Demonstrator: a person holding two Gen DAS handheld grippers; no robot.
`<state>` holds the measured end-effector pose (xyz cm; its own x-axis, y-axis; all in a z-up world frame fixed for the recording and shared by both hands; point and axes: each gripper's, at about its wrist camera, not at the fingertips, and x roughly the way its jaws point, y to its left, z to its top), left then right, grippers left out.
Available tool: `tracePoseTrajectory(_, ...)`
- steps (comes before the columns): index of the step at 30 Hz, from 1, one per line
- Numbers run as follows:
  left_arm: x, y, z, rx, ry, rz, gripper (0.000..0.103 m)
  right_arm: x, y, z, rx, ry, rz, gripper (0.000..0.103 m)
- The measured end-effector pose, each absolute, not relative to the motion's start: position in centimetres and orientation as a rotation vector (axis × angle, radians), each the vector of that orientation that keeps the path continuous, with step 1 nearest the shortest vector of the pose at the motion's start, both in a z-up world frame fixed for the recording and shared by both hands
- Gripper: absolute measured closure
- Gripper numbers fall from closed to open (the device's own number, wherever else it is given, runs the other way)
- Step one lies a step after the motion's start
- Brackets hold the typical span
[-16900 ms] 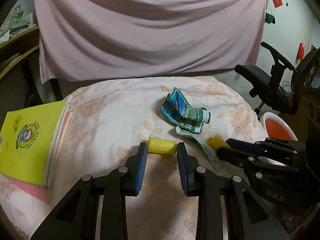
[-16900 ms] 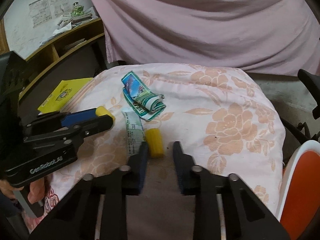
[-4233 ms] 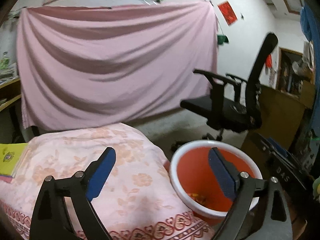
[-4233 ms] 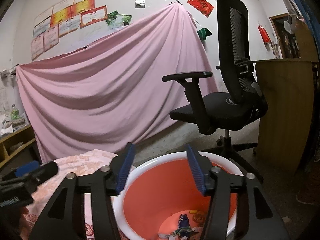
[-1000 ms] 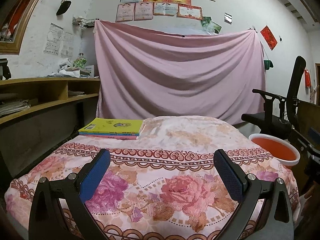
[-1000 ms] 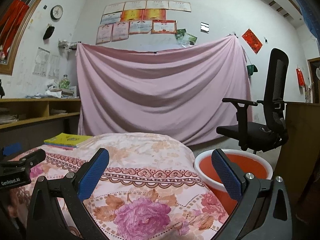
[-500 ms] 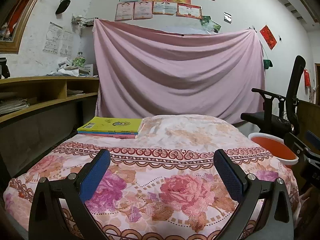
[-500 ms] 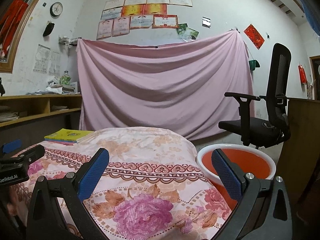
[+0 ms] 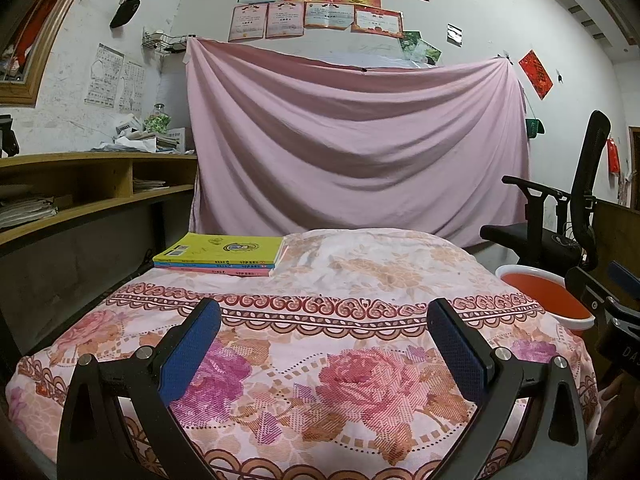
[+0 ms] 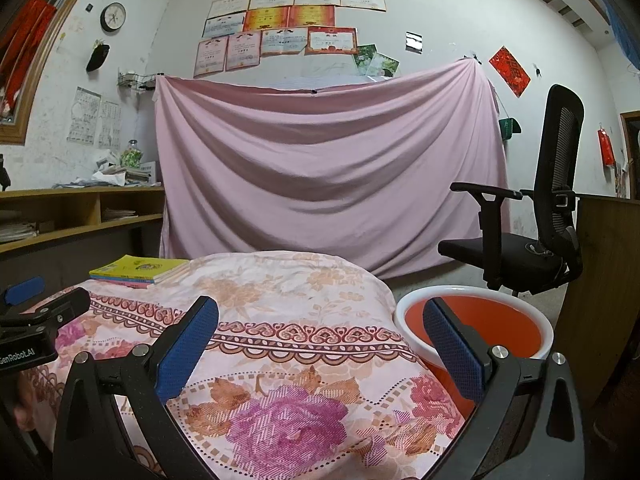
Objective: Collect trash
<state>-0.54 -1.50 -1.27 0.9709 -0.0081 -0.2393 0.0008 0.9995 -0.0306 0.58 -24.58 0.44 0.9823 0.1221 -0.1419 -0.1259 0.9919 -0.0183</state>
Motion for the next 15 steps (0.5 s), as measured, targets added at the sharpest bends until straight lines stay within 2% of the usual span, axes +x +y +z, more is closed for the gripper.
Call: tracePoseTrajectory(15,-0.52,-1.74,-1.3,-0.029,0.241,-0.006,0.002,0.57,-24.56,0.48,-0.027,0.141,0.125,0.0)
